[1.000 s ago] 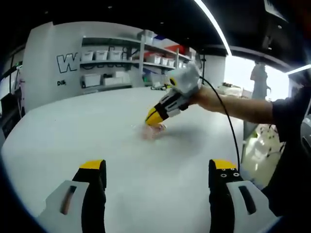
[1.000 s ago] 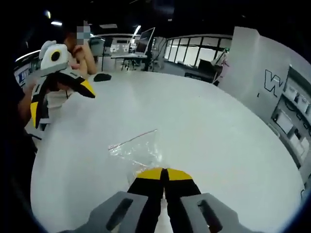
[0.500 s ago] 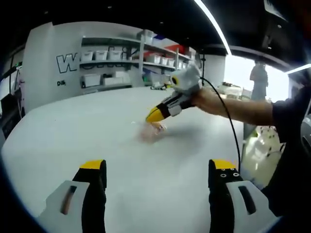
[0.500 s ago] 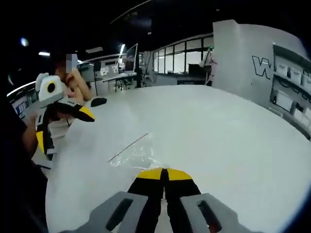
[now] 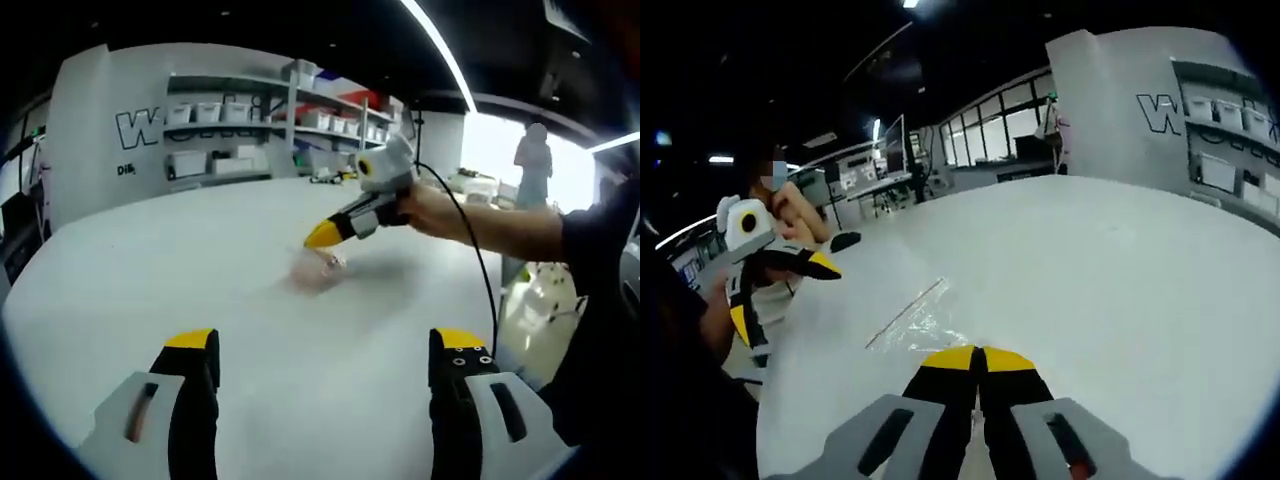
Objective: Open the resealable bag by pulling the two sides of the seal apart until the entire bag opening is separated and visibly accessible.
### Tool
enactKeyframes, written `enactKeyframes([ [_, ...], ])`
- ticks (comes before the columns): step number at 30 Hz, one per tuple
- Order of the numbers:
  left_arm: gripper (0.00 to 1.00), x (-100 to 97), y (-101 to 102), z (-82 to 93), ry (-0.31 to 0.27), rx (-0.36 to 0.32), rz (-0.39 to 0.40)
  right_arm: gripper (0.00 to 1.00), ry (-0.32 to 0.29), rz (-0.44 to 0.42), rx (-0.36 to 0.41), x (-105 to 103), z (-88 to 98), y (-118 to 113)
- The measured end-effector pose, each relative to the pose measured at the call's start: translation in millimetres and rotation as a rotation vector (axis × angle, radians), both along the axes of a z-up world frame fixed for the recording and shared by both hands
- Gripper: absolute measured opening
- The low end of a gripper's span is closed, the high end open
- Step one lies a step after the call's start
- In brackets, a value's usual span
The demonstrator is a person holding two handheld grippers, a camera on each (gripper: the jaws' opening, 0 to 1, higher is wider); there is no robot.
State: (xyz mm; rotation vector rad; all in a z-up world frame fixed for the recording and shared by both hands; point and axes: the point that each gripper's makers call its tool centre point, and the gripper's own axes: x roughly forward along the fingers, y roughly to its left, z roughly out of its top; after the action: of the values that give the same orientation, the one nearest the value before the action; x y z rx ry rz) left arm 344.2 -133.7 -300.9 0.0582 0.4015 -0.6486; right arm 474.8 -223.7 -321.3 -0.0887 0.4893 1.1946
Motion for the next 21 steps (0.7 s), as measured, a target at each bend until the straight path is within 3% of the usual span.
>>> enactKeyframes([
  [4, 0.85, -0.1, -1.8, -1.6, 0.003, 0.001, -0.003, 0.0, 0.03, -0.012, 0.036, -0.6, 2.1, -1.3],
  [15, 0.85, 3.6, -2.7, -2.1, -0.001, -0.003, -0.008, 0.0, 0.24, -0.04, 0.251, -12.6, 11.1, -0.5],
  [21, 0.84, 5.2, -5.3, -3.0, 0.001, -0.009, -0.016, 0.0, 0.273, -0.066, 0.282, -12.9, 9.3, -8.4],
])
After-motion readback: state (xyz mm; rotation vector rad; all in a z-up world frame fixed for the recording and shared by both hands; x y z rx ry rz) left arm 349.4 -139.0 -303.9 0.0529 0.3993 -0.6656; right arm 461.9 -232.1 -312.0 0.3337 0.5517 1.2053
